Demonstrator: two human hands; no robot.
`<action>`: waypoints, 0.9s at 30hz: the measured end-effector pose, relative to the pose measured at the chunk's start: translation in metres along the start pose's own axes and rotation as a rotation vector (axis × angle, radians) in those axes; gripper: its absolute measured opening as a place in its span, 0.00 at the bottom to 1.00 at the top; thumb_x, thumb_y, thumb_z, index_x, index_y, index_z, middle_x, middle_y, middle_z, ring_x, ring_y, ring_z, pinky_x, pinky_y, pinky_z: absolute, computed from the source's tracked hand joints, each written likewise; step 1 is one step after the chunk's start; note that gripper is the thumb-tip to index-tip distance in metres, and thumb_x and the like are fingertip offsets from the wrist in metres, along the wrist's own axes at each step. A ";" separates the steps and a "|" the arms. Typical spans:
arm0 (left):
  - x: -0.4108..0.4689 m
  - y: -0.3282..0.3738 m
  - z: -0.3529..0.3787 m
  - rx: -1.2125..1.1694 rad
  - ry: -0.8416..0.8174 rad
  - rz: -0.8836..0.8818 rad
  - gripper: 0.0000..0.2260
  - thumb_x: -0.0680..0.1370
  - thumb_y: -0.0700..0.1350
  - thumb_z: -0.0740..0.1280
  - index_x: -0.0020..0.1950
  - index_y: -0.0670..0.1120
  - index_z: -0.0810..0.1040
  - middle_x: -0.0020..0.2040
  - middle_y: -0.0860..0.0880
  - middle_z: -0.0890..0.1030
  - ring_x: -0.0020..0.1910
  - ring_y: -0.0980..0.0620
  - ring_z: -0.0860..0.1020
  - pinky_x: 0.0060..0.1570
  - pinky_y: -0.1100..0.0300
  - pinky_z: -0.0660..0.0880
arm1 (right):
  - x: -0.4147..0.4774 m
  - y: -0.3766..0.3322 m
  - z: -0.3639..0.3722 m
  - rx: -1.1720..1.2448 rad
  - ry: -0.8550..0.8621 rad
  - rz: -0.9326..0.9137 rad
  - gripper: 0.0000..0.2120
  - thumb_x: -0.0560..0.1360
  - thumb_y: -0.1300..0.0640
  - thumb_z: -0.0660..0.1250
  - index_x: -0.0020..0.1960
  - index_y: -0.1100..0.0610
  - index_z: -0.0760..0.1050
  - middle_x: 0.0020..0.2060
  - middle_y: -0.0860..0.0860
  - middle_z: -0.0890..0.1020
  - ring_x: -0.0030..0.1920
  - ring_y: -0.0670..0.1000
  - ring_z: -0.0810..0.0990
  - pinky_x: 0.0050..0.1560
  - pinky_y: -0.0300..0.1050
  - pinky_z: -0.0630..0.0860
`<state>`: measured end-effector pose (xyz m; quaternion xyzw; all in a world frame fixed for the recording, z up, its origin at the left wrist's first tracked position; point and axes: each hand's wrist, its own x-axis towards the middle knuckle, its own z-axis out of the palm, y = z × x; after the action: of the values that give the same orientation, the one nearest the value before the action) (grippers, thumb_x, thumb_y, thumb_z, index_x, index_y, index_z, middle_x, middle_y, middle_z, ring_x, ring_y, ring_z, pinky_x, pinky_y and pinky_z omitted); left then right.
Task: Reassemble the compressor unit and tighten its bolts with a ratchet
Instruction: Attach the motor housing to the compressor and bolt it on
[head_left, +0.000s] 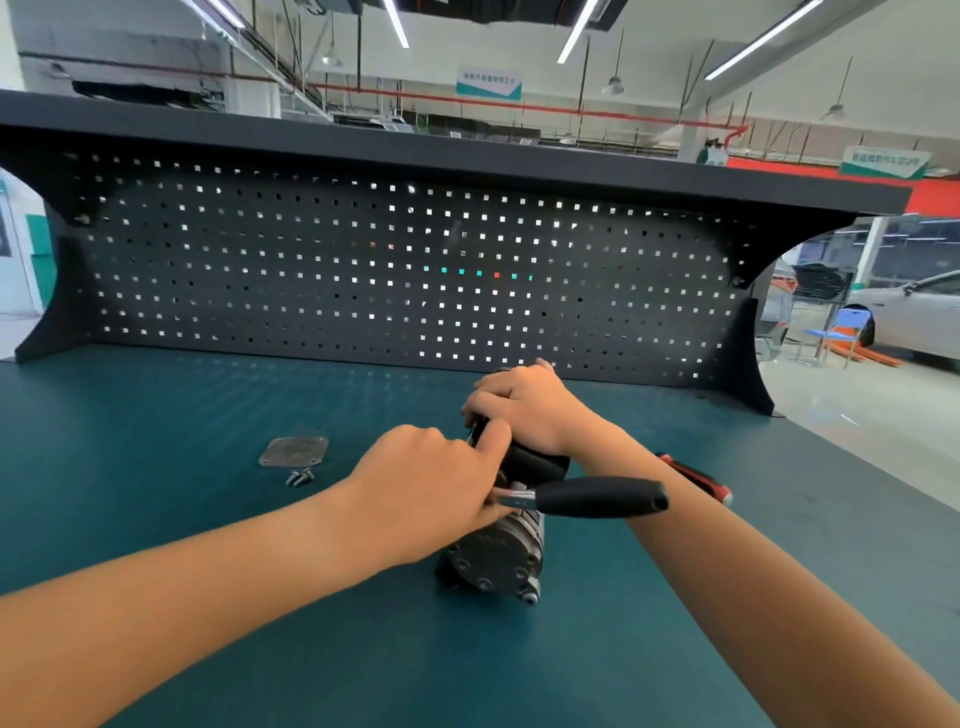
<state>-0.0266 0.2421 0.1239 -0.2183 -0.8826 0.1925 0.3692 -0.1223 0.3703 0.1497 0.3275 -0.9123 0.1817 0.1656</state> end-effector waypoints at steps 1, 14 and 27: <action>-0.003 0.002 -0.004 -0.106 -0.001 -0.102 0.26 0.70 0.64 0.64 0.53 0.42 0.74 0.25 0.49 0.77 0.23 0.48 0.76 0.22 0.65 0.55 | 0.000 0.000 0.000 -0.005 0.011 0.008 0.16 0.77 0.56 0.57 0.42 0.64 0.79 0.44 0.56 0.83 0.48 0.55 0.76 0.67 0.50 0.54; -0.028 0.002 0.018 -2.571 -0.104 -1.236 0.18 0.79 0.51 0.55 0.38 0.42 0.76 0.20 0.51 0.63 0.13 0.58 0.58 0.16 0.72 0.58 | -0.010 0.010 0.001 0.557 0.473 0.244 0.12 0.75 0.59 0.60 0.41 0.64 0.80 0.36 0.55 0.83 0.35 0.50 0.77 0.40 0.39 0.72; -0.044 0.025 0.043 -1.863 0.240 -0.753 0.16 0.69 0.59 0.61 0.56 0.62 0.74 0.34 0.53 0.79 0.32 0.59 0.77 0.30 0.66 0.73 | -0.006 0.074 0.050 0.884 0.272 0.556 0.22 0.79 0.42 0.52 0.67 0.52 0.67 0.62 0.47 0.72 0.58 0.45 0.70 0.58 0.43 0.63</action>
<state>-0.0246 0.2320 0.0580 -0.1449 -0.6500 -0.7253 0.1747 -0.1754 0.4045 0.0871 0.0855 -0.7714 0.6262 0.0740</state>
